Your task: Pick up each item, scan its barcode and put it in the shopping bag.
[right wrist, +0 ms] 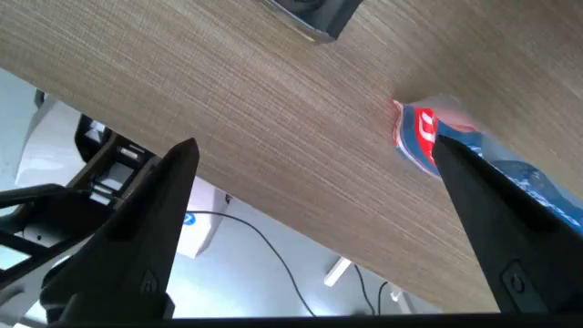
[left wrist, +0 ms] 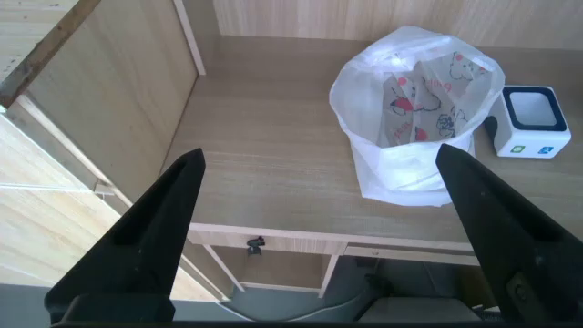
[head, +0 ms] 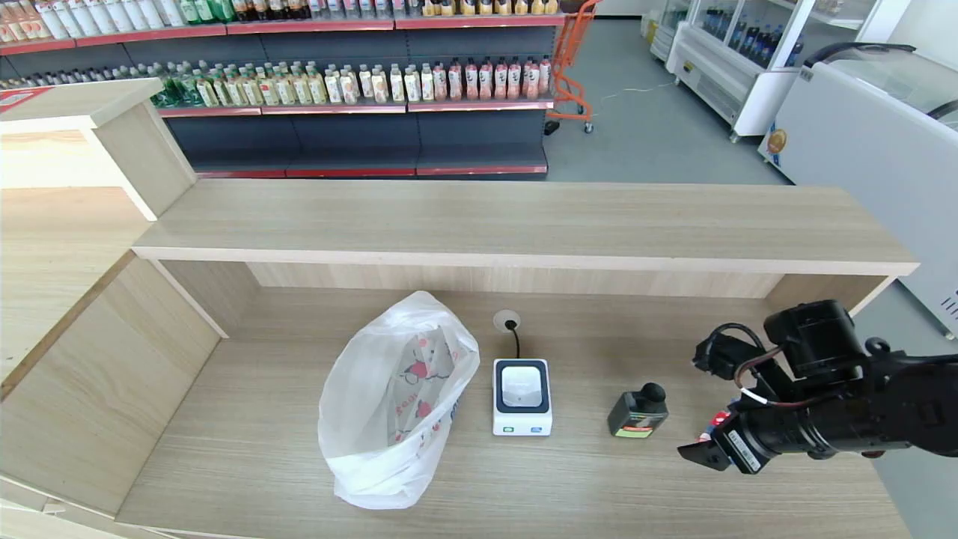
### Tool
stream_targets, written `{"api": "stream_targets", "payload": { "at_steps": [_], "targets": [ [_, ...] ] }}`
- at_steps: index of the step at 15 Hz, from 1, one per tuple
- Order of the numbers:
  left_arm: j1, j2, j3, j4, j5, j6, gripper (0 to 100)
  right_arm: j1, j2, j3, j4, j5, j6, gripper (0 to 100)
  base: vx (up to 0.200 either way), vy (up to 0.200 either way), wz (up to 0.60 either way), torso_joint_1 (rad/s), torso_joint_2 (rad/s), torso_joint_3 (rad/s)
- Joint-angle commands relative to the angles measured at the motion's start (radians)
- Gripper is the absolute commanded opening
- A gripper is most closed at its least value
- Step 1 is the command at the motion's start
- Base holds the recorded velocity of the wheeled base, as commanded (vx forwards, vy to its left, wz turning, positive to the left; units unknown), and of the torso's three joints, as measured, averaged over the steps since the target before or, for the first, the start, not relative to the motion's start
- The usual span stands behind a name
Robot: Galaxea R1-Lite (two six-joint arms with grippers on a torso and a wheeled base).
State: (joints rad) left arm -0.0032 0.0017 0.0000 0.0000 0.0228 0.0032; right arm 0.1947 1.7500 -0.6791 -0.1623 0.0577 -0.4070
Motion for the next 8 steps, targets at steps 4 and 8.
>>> {"api": "stream_targets", "payload": {
  "at_steps": [4, 8],
  "targets": [
    [0.0, 0.0, 0.0, 0.0, 0.0, 0.0, 100, 0.034, 0.177, -0.042, -0.128, 0.002, -0.07, 100, 0.0, 0.0, 0.0, 0.0, 0.0, 0.0],
    [0.0, 0.0, 0.0, 0.0, 0.0, 0.0, 100, 0.035, 0.269, -0.062, -0.235, 0.005, -0.133, 100, 0.0, 0.0, 0.0, 0.0, 0.0, 0.0]
  ]
}}
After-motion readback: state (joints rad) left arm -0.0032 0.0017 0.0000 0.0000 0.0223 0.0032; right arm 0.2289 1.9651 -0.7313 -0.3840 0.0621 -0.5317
